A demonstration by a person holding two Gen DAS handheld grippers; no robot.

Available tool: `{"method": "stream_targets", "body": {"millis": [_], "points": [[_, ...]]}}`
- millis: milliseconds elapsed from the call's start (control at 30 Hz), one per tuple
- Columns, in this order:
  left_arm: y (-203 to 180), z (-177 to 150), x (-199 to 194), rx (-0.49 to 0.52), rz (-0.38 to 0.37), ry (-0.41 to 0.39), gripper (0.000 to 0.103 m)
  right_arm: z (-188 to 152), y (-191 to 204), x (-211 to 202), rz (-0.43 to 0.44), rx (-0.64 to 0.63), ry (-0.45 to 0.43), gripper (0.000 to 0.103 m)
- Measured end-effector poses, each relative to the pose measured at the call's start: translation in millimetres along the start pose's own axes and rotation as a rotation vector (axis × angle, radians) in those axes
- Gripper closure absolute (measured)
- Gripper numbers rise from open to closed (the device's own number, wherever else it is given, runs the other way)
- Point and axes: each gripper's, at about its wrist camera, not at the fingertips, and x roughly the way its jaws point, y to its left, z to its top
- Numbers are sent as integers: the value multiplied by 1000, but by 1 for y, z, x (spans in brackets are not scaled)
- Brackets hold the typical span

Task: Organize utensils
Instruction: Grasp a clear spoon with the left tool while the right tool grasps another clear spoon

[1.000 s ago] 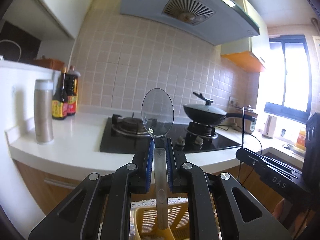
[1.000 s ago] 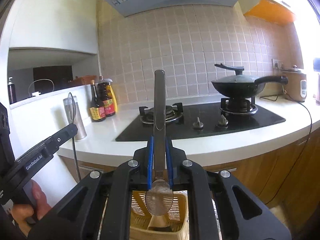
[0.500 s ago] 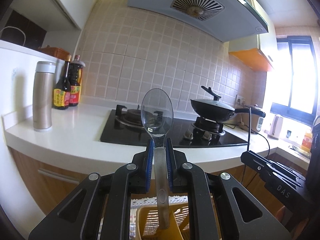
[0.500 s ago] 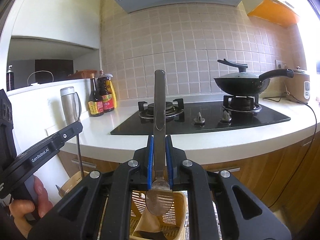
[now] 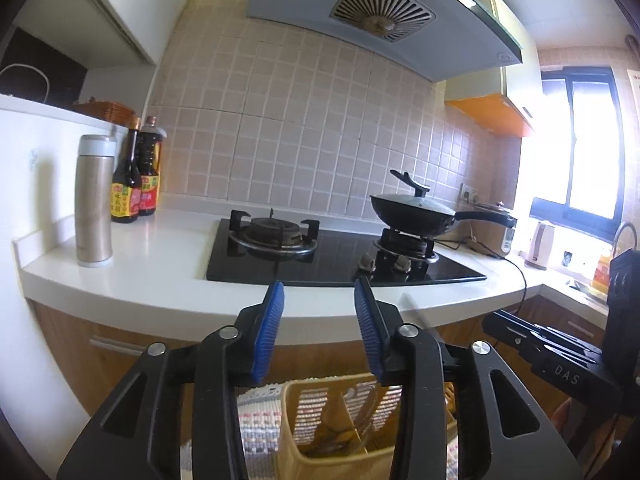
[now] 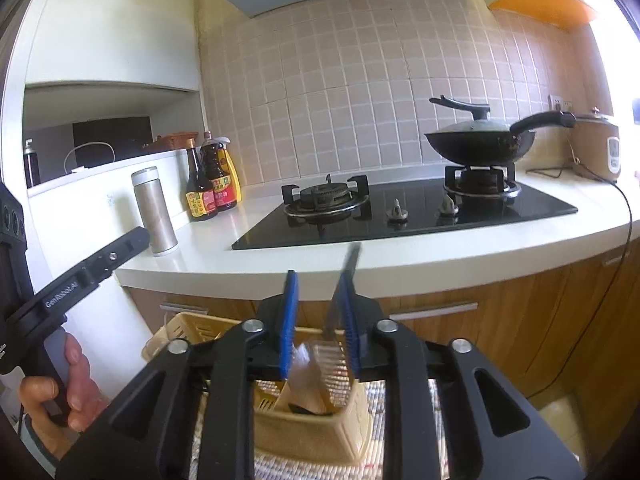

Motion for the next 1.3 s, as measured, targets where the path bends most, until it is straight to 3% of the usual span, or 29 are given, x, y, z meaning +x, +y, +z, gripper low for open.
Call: {"method": "stream_targets", "body": {"millis": [67, 133, 267, 567, 733, 967, 1100, 1200, 1300], "points": [[2, 3, -13, -4, -8, -2, 63, 1, -2, -9, 7, 13, 3, 65], [2, 6, -25, 8, -2, -13, 60, 1, -3, -22, 13, 24, -4, 60], [3, 8, -46, 18, 0, -20, 60, 2, -5, -38, 68, 47, 47, 60], [6, 16, -89, 34, -14, -2, 57, 11, -7, -96, 125, 70, 69, 60], [7, 7, -111, 48, -12, 71, 53, 1, -7, -123, 137, 56, 107, 55], [34, -37, -110, -65, -64, 359, 47, -27, -5, -143, 143, 27, 241, 50], [45, -72, -94, -102, -70, 548, 47, -46, -3, -136, 131, 6, 367, 50], [47, -106, -80, -107, -45, 708, 47, -67, -5, -125, 80, 12, 495, 50], [46, -138, -64, -108, -32, 838, 49, -91, -10, -108, 82, 57, 636, 50]]}}
